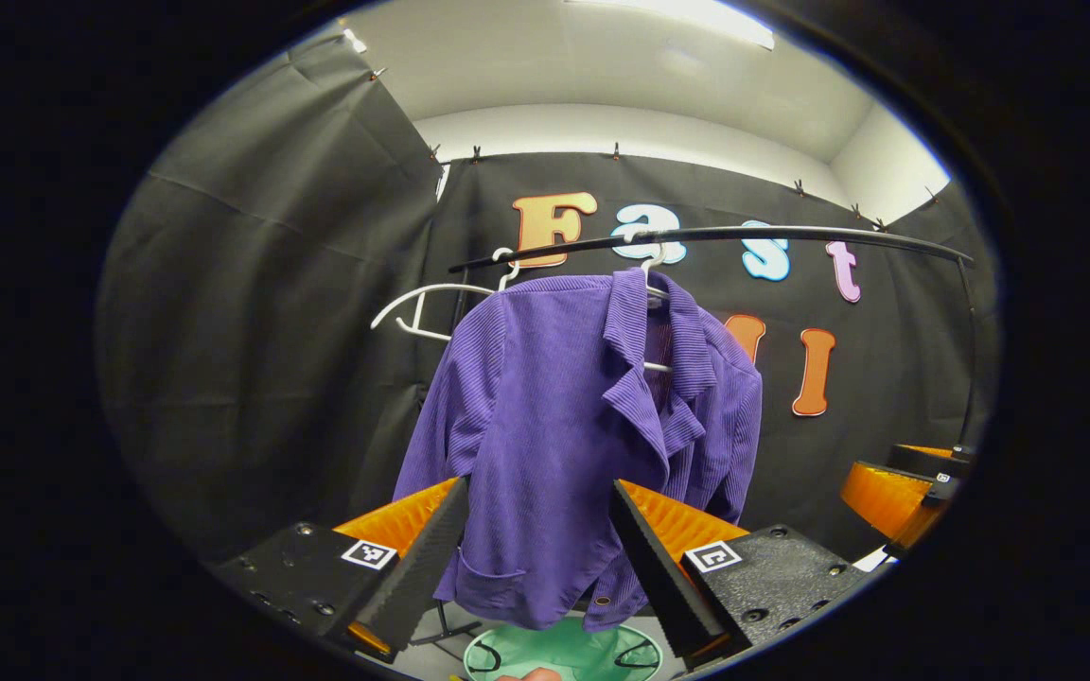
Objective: Grasp the clothes on the hanger with both hands and then place them into the laundry hamper below.
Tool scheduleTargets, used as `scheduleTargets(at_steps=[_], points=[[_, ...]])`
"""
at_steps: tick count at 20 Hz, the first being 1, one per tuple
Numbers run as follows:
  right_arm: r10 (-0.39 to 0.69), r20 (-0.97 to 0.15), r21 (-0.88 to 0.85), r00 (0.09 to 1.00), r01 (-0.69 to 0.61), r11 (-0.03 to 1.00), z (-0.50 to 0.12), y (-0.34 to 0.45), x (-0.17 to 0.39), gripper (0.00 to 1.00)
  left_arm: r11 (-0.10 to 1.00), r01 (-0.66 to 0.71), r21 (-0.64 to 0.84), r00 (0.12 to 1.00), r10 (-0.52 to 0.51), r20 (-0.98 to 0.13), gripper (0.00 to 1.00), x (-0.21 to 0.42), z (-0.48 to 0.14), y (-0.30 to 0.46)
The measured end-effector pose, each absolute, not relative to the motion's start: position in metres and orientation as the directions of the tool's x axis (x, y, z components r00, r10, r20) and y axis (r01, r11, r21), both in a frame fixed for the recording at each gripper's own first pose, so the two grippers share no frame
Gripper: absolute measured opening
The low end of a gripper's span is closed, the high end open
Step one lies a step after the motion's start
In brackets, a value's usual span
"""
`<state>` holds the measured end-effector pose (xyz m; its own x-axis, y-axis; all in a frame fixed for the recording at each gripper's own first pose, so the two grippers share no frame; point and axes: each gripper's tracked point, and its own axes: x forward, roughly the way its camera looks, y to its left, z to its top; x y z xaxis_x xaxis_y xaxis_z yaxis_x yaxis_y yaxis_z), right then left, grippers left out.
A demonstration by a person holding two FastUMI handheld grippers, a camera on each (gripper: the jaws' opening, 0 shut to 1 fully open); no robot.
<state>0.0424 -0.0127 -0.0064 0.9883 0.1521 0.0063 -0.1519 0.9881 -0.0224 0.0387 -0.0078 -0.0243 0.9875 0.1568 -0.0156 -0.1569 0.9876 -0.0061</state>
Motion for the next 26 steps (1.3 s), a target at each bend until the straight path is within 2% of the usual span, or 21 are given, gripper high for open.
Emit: scheduleTargets(at_steps=[1,2,4,6,7,8,10,11,13,14,15,18,20,24,26], points=[[0.149,0.005,-0.021,0.989,-0.149,0.989,-0.007,-0.013,0.043,0.94,0.987,-0.158,-0.001,0.987,0.158,-0.013,0.95,0.039,-0.022,-0.007],[0.149,0.002,-0.012,0.989,-0.149,0.989,-0.008,-0.012,0.043,0.94,0.987,-0.158,0.002,0.987,0.158,-0.010,0.92,0.039,-0.021,-0.007],[0.157,0.009,0.009,0.988,-0.157,0.988,-0.006,-0.007,0.043,0.94,0.987,-0.161,0.004,0.987,0.161,0.003,0.95,0.037,-0.014,-0.004],[0.165,0.009,0.008,0.986,-0.165,0.986,-0.009,-0.004,0.047,0.94,0.987,-0.161,0.010,0.987,0.161,0.012,0.92,0.032,-0.009,0.001],[0.175,0.010,0.005,0.985,-0.175,0.985,-0.010,-0.001,0.053,0.97,0.987,-0.162,0.015,0.987,0.162,0.014,0.92,0.030,-0.007,0.003],[0.183,0.003,0.009,0.983,-0.183,0.983,-0.012,0.002,0.060,0.94,0.987,-0.162,0.018,0.987,0.162,0.016,0.96,0.027,-0.006,0.006],[0.210,-0.009,0.028,0.978,-0.209,0.977,-0.014,0.011,0.080,0.94,0.987,-0.158,0.020,0.987,0.158,0.016,0.96,0.022,-0.004,0.011],[0.219,-0.016,0.032,0.976,-0.218,0.975,-0.014,0.014,0.091,0.98,0.987,-0.161,0.019,0.987,0.161,0.018,0.96,0.020,-0.002,0.014],[0.223,-0.024,0.031,0.975,-0.222,0.975,-0.017,0.020,0.116,0.94,0.985,-0.174,0.008,0.985,0.174,0.021,0.96,0.014,0.001,0.023],[0.223,-0.022,0.025,0.975,-0.223,0.975,-0.018,0.024,0.129,0.94,0.984,-0.176,0.000,0.984,0.176,0.021,0.99,0.012,0.001,0.025],[0.219,-0.021,0.012,0.975,-0.219,0.976,-0.019,0.027,0.141,0.94,0.984,-0.179,-0.005,0.984,0.179,0.019,0.96,0.009,0.001,0.028],[0.221,0.000,-0.036,0.975,-0.221,0.975,-0.013,0.045,0.174,0.94,0.983,-0.181,-0.013,0.983,0.181,0.007,0.96,0.007,-0.001,0.037],[0.210,0.017,-0.042,0.978,-0.209,0.977,-0.010,0.058,0.196,0.94,0.983,-0.185,-0.011,0.983,0.185,0.000,0.92,0.003,-0.004,0.044],[0.175,-0.013,-0.035,0.985,-0.175,0.984,-0.028,0.078,0.240,0.98,0.982,-0.186,-0.021,0.982,0.186,-0.012,0.92,0.003,-0.007,0.050],[0.147,-0.030,-0.050,0.989,-0.148,0.988,-0.042,0.085,0.257,0.94,0.984,-0.177,-0.027,0.984,0.176,-0.022,0.96,-0.001,-0.008,0.062]])
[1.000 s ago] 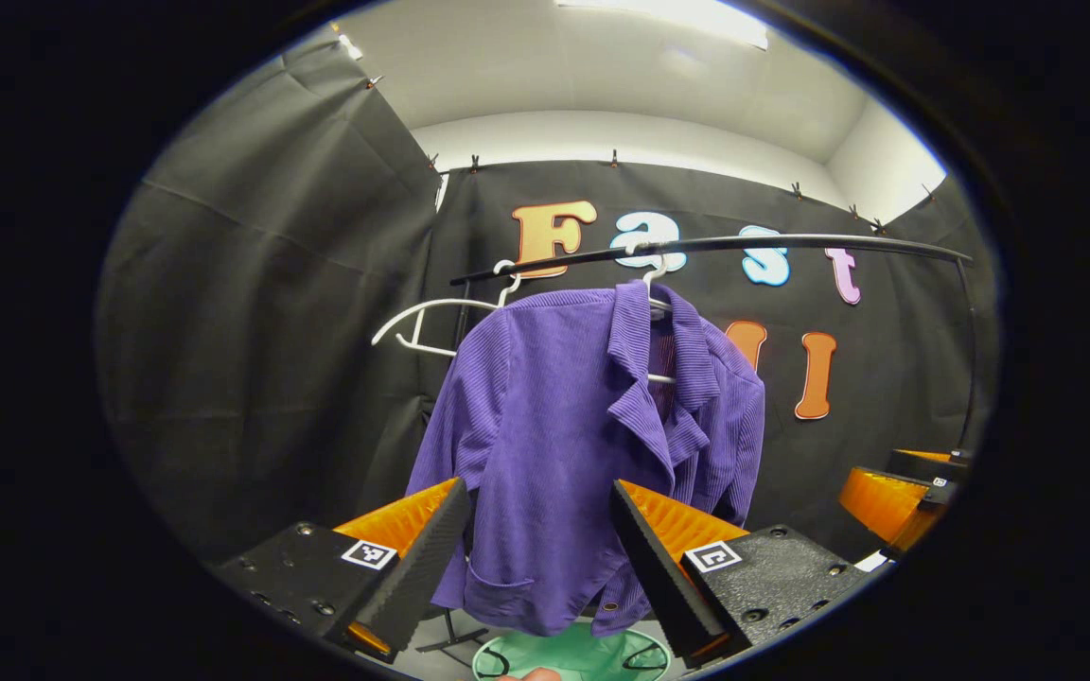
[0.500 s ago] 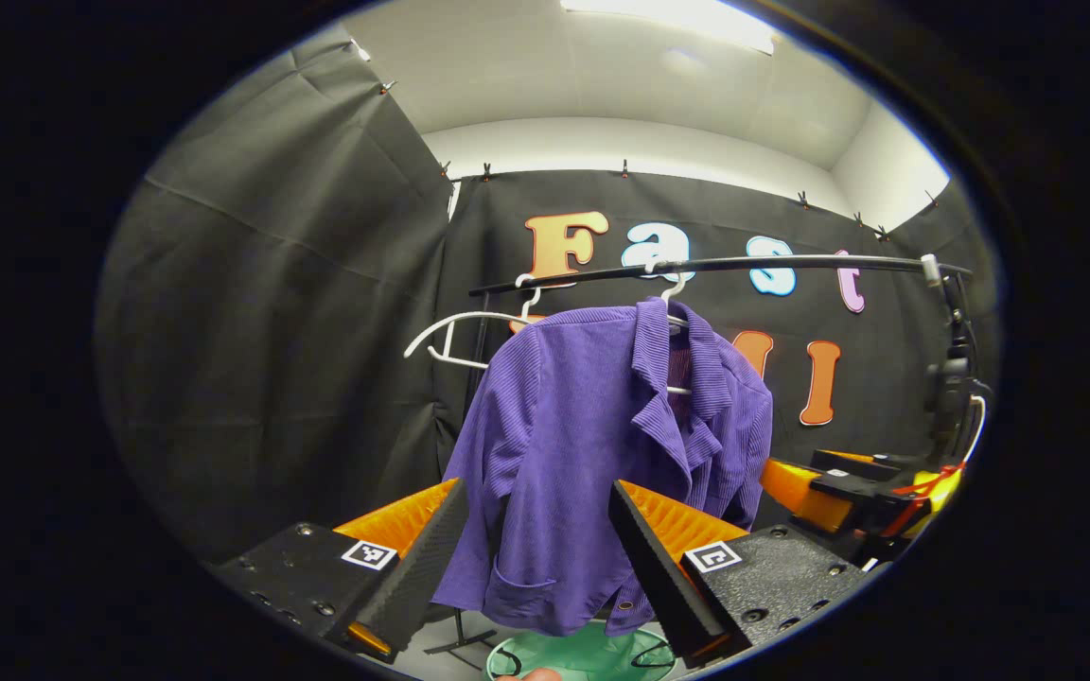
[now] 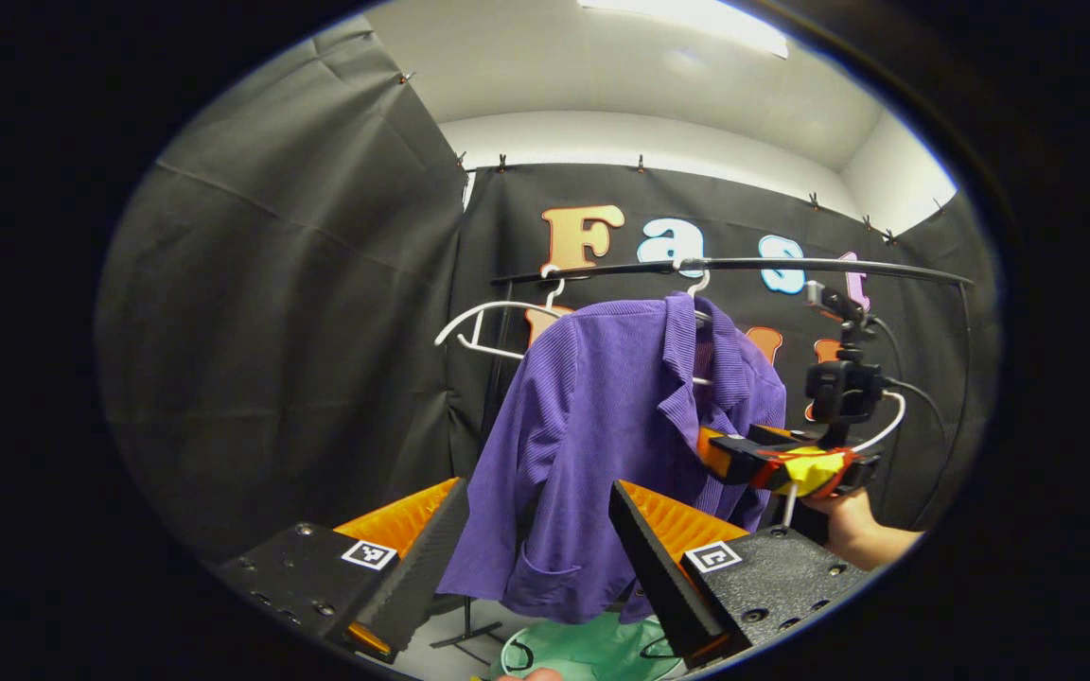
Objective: Grasp the clothes on the hanger with both hands and then place them into the laundry hamper below.
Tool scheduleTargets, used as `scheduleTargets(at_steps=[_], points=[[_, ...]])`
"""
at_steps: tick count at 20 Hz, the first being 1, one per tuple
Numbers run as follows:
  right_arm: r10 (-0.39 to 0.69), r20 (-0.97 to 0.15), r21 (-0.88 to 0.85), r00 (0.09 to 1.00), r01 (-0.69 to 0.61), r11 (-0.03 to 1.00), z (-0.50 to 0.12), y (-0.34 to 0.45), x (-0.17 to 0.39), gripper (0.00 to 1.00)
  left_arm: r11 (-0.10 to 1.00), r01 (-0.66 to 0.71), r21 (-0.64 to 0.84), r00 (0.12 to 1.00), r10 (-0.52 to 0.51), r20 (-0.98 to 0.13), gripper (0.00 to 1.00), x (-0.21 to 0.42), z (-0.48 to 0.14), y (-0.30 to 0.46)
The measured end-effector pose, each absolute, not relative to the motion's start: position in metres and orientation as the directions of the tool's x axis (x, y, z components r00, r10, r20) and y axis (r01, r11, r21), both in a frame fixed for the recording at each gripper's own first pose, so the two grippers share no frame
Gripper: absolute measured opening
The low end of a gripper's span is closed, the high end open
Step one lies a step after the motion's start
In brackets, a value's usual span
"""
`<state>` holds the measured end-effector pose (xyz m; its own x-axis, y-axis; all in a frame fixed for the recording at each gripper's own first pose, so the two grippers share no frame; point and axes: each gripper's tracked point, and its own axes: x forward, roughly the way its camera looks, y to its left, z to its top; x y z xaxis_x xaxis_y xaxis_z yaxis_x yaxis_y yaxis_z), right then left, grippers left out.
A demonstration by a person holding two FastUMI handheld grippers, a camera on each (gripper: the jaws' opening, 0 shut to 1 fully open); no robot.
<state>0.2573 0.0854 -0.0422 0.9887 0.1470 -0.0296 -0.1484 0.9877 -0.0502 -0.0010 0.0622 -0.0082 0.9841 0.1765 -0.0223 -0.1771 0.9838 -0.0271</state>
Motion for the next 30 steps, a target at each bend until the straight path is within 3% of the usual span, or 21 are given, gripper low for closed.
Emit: scheduleTargets(at_steps=[4,8,10,11,14,16,18,19,21,22,23,24,28,30], points=[[0.034,-0.054,-0.108,0.998,-0.040,0.993,-0.060,0.071,0.279,0.93,0.991,-0.133,-0.030,0.990,0.132,-0.044,0.93,-0.007,-0.014,0.076],[-0.024,-0.051,-0.103,0.998,0.019,0.994,-0.054,0.035,0.277,0.45,0.995,-0.102,0.009,0.994,0.102,-0.046,0.96,-0.002,-0.014,0.079],[0.041,-0.049,-0.076,0.998,-0.045,0.996,-0.050,0.033,0.266,0.22,0.993,-0.115,0.020,0.993,0.116,-0.037,0.95,0.006,-0.015,0.071],[0.076,-0.047,-0.068,0.996,-0.079,0.995,-0.049,0.031,0.259,0.17,0.993,-0.116,0.012,0.993,0.116,-0.029,0.92,0.010,-0.016,0.063],[0.186,-0.017,-0.044,0.982,-0.187,0.981,-0.032,0.027,0.238,0.21,0.993,-0.112,-0.037,0.993,0.111,-0.029,0.96,0.033,-0.026,0.026],[0.252,0.023,-0.023,0.968,-0.251,0.968,-0.014,0.020,0.223,0.17,0.992,-0.100,-0.073,0.995,0.098,-0.030,0.93,0.052,-0.036,-0.005],[0.317,0.052,-0.014,0.947,-0.316,0.948,0.003,0.015,0.213,0.19,0.992,-0.085,-0.090,0.996,0.082,-0.034,0.93,0.075,-0.050,-0.035],[0.311,0.072,-0.027,0.948,-0.310,0.950,0.009,0.004,0.217,0.20,0.993,-0.080,-0.091,0.996,0.076,-0.040,0.93,0.088,-0.057,-0.048],[0.353,0.060,-0.048,0.934,-0.350,0.935,0.008,-0.008,0.217,0.02,0.996,-0.067,-0.066,0.997,0.064,-0.050,0.96,0.118,-0.072,-0.071],[0.385,0.046,-0.035,0.922,-0.383,0.923,0.006,-0.009,0.215,0.08,0.997,-0.060,-0.044,0.997,0.058,-0.051,0.96,0.134,-0.077,-0.081],[0.406,0.045,-0.016,0.913,-0.406,0.914,0.008,-0.011,0.214,0.03,0.998,-0.056,-0.021,0.997,0.055,-0.051,0.99,0.146,-0.081,-0.089],[0.421,0.046,0.000,0.906,-0.421,0.907,0.009,-0.012,0.212,0.08,0.998,-0.062,-0.006,0.997,0.062,-0.050,0.96,0.155,-0.086,-0.096],[0.436,0.051,0.024,0.899,-0.437,0.899,0.017,-0.013,0.201,0.08,0.997,-0.079,-0.011,0.996,0.079,-0.034,0.96,0.187,-0.097,-0.107],[0.423,0.058,0.036,0.904,-0.426,0.904,0.020,-0.013,0.198,0.08,0.989,-0.143,0.035,0.990,0.143,0.000,0.96,0.202,-0.099,-0.091]])
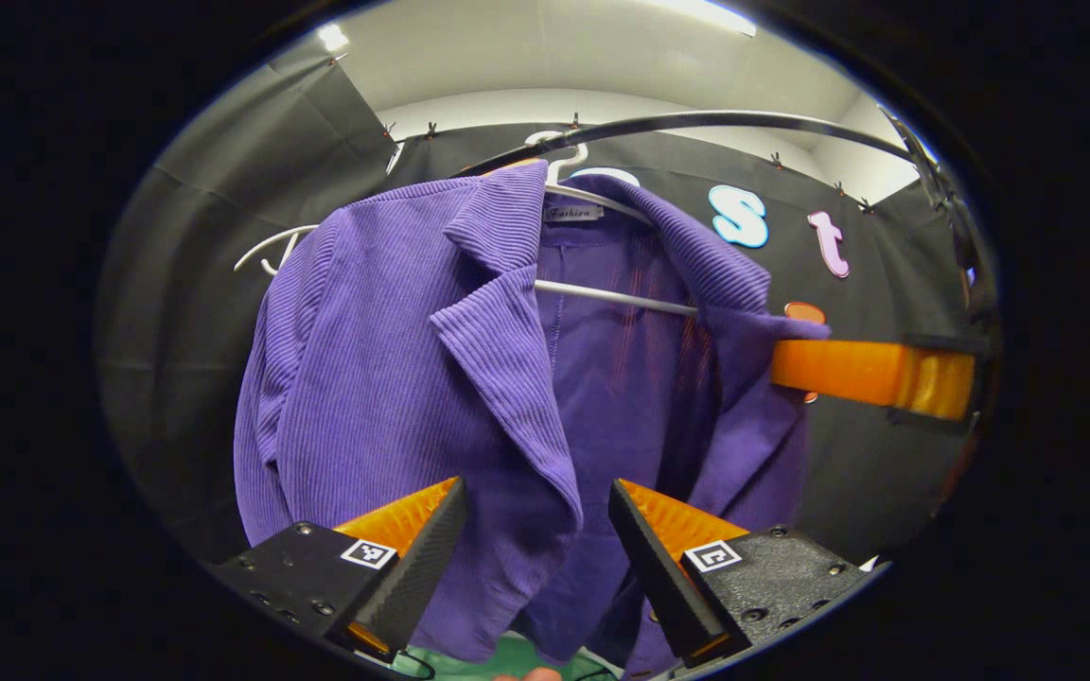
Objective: Grasp the clothes on the hanger with both hands and then place them into the laundry hamper below.
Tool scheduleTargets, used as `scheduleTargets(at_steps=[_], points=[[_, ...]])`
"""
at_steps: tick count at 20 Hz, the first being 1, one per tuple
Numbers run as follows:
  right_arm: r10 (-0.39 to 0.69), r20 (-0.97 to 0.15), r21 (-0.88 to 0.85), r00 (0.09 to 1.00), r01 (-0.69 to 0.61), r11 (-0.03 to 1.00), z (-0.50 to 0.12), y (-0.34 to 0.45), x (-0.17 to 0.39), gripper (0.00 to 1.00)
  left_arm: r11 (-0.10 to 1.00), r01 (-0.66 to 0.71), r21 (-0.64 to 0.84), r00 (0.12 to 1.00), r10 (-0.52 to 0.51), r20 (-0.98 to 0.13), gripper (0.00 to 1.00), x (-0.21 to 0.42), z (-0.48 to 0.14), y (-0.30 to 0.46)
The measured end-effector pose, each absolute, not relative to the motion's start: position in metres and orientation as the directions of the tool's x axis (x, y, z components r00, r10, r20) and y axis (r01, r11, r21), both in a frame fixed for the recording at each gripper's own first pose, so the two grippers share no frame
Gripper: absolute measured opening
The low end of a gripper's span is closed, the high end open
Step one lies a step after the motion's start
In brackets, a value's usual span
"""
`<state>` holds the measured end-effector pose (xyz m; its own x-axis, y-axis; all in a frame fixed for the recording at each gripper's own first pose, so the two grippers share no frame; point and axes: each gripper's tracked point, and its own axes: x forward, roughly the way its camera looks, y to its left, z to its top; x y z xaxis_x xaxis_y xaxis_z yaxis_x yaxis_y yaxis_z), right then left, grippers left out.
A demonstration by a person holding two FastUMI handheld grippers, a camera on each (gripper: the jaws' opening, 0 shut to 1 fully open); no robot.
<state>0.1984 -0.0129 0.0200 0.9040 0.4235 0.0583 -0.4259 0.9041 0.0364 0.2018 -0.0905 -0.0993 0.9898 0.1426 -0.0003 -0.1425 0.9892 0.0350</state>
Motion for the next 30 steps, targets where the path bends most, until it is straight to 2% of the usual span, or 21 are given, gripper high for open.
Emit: scheduleTargets(at_steps=[2,3,4,6,9,11,16,17,18,22,27,28,30], points=[[0.412,0.068,0.023,0.908,-0.415,0.910,0.020,-0.011,0.196,0.08,0.968,-0.233,0.098,0.972,0.229,0.048,0.92,0.214,-0.101,-0.064],[0.407,0.067,0.019,0.911,-0.409,0.912,0.019,-0.013,0.193,0.08,0.955,-0.271,0.118,0.962,0.265,0.065,0.96,0.218,-0.102,-0.052],[0.404,0.066,0.022,0.912,-0.406,0.914,0.019,-0.012,0.191,0.08,0.948,-0.286,0.143,0.958,0.278,0.071,0.92,0.220,-0.102,-0.044],[0.401,0.066,0.027,0.914,-0.403,0.915,0.018,-0.011,0.188,0.08,0.944,-0.269,0.191,0.963,0.259,0.079,0.92,0.222,-0.099,-0.034],[0.379,0.075,0.011,0.922,-0.381,0.924,0.017,-0.010,0.184,0.08,0.933,-0.243,0.263,0.969,0.223,0.105,0.40,0.211,-0.081,-0.021],[0.346,0.102,0.005,0.933,-0.348,0.937,0.021,-0.013,0.182,0.08,0.943,-0.205,0.262,0.978,0.188,0.092,0.05,0.202,-0.070,-0.017],[0.241,0.167,-0.033,0.956,-0.239,0.971,0.032,-0.024,0.183,0.08,0.878,-0.336,0.340,0.934,0.264,0.241,0.00,0.158,0.008,0.031],[0.221,0.178,-0.031,0.959,-0.219,0.975,0.036,-0.025,0.182,0.08,0.874,-0.350,0.338,0.929,0.277,0.245,0.03,0.154,0.016,0.038],[0.201,0.189,-0.025,0.961,-0.200,0.980,0.040,-0.030,0.182,0.08,0.877,-0.361,0.318,0.924,0.291,0.247,0.00,0.149,0.025,0.044],[0.107,0.236,0.009,0.966,-0.113,0.994,0.062,-0.058,0.187,0.08,0.882,-0.432,0.189,0.884,0.372,0.282,0.01,0.148,0.065,0.085],[-0.002,0.286,0.023,0.958,-0.005,1.000,0.086,-0.095,0.200,0.08,0.850,-0.482,0.215,0.853,0.397,0.340,0.03,0.165,0.108,0.123],[-0.028,0.297,0.040,0.955,0.017,0.999,0.091,-0.102,0.206,0.04,0.851,-0.486,0.198,0.848,0.405,0.340,0.00,0.171,0.117,0.131],[-0.056,0.301,0.069,0.952,0.036,0.997,0.092,-0.107,0.220,0.09,0.851,-0.500,0.160,0.836,0.426,0.345,0.03,0.181,0.135,0.150]])
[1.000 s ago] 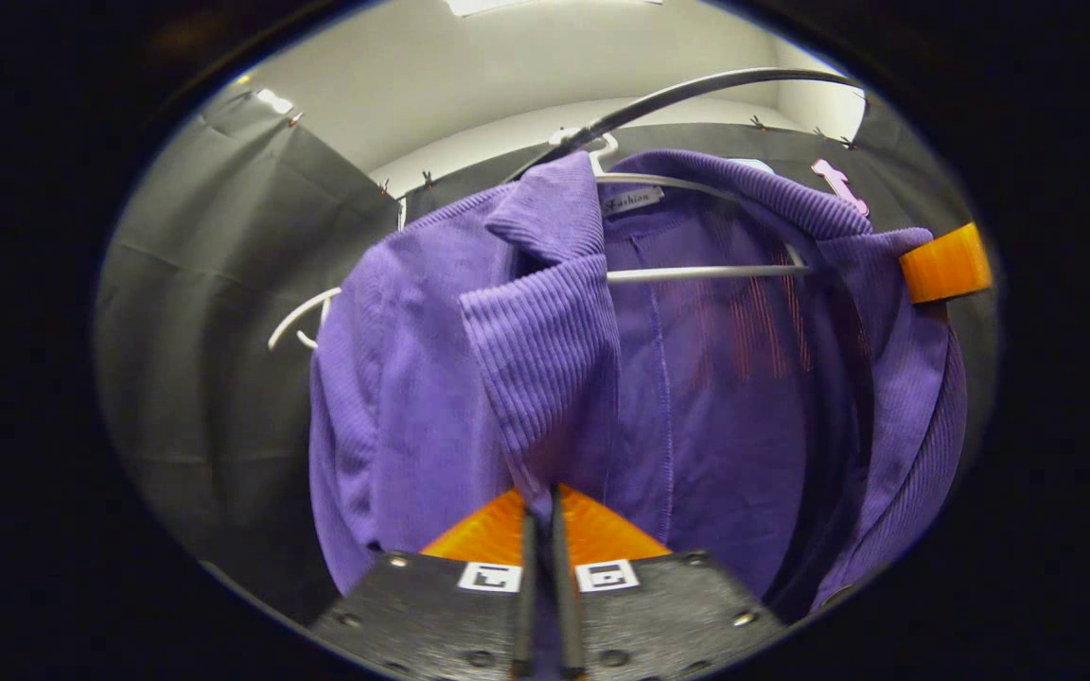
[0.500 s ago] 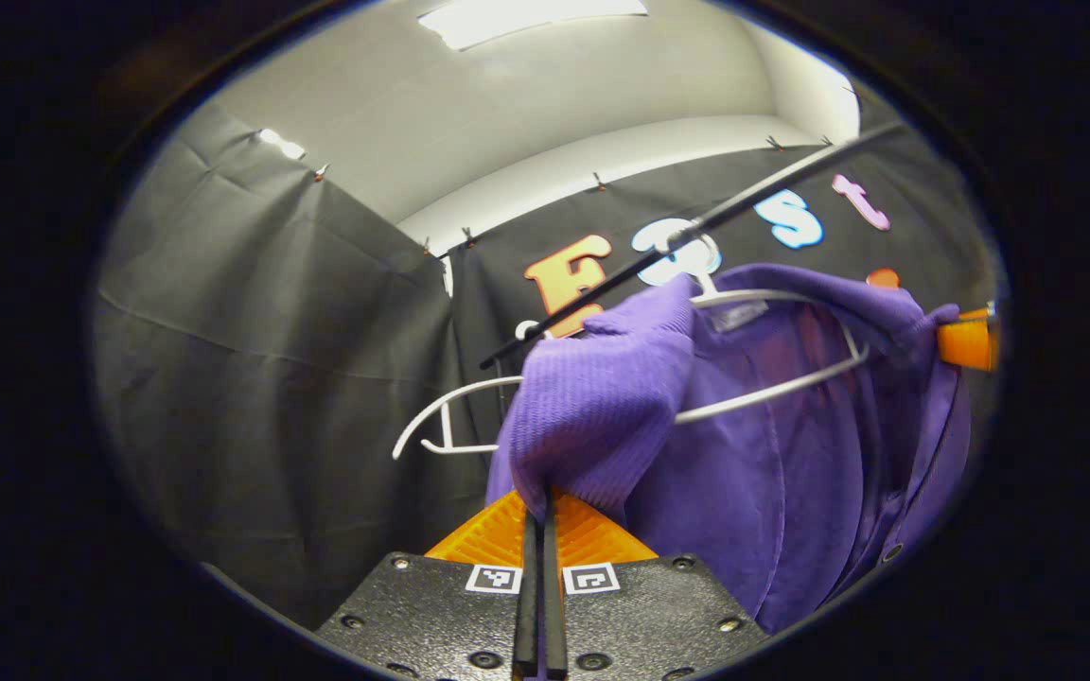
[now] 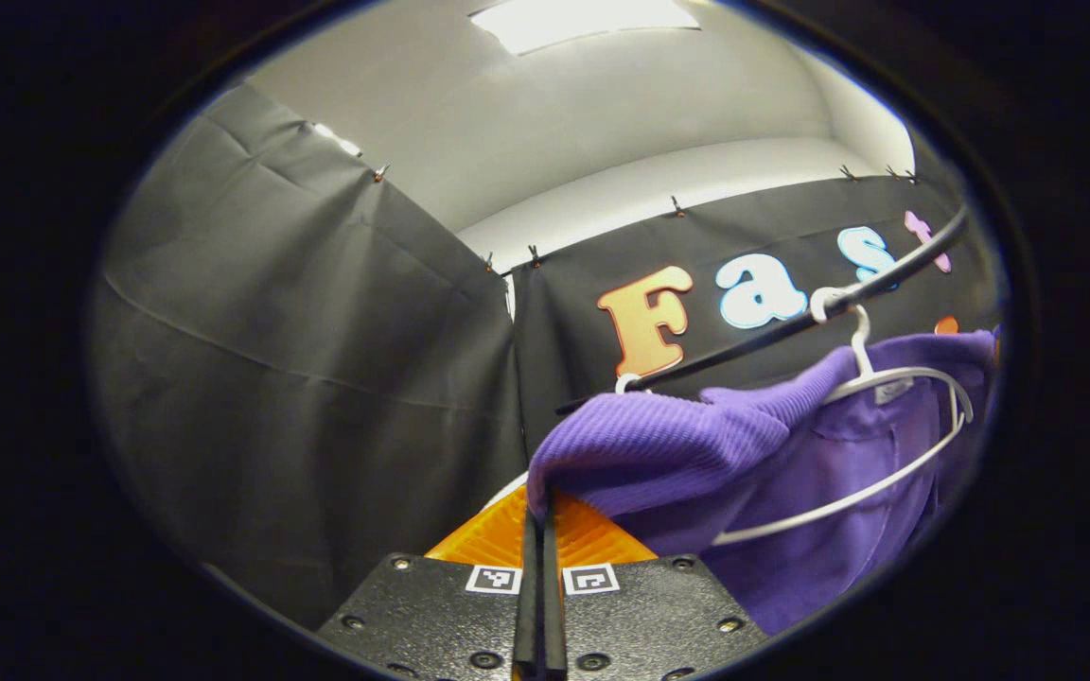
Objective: Grasp the clothes on the hanger with both hands and then place them into the laundry hamper below.
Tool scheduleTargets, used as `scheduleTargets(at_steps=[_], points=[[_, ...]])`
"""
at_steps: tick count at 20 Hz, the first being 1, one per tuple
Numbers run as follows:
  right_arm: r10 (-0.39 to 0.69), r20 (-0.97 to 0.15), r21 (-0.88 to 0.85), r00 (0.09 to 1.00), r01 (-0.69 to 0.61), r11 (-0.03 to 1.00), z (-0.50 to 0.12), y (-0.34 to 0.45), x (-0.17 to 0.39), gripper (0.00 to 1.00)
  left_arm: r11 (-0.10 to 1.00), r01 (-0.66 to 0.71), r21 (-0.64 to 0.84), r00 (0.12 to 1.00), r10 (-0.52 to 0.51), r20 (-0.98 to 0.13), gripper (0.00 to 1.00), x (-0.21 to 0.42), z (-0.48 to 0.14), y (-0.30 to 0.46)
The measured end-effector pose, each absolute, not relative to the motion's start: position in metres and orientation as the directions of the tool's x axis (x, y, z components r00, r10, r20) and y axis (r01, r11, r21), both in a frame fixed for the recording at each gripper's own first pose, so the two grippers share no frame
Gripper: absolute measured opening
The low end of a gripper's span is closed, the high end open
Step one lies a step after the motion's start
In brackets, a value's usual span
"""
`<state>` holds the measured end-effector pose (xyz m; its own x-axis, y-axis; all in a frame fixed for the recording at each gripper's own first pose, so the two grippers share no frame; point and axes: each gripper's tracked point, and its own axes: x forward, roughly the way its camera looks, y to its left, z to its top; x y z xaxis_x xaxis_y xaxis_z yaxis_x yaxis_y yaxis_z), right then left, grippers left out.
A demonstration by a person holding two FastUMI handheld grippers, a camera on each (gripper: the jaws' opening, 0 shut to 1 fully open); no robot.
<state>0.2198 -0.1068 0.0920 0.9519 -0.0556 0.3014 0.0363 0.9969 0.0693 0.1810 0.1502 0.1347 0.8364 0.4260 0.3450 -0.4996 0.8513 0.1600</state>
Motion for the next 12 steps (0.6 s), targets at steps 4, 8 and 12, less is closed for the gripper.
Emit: scheduleTargets(at_steps=[4,8,12], points=[[-0.067,0.318,0.080,0.946,0.043,0.996,0.098,-0.109,0.250,0.08,0.846,-0.500,0.186,0.839,0.420,0.345,0.03,0.202,0.151,0.169],[-0.076,0.306,0.108,0.949,0.045,0.993,0.097,-0.110,0.275,0.08,0.859,-0.479,0.181,0.851,0.404,0.336,0.03,0.224,0.152,0.170],[-0.055,0.278,0.107,0.959,0.026,0.994,0.085,-0.108,0.295,0.08,0.862,-0.475,0.178,0.858,0.408,0.311,0.03,0.238,0.141,0.177]])
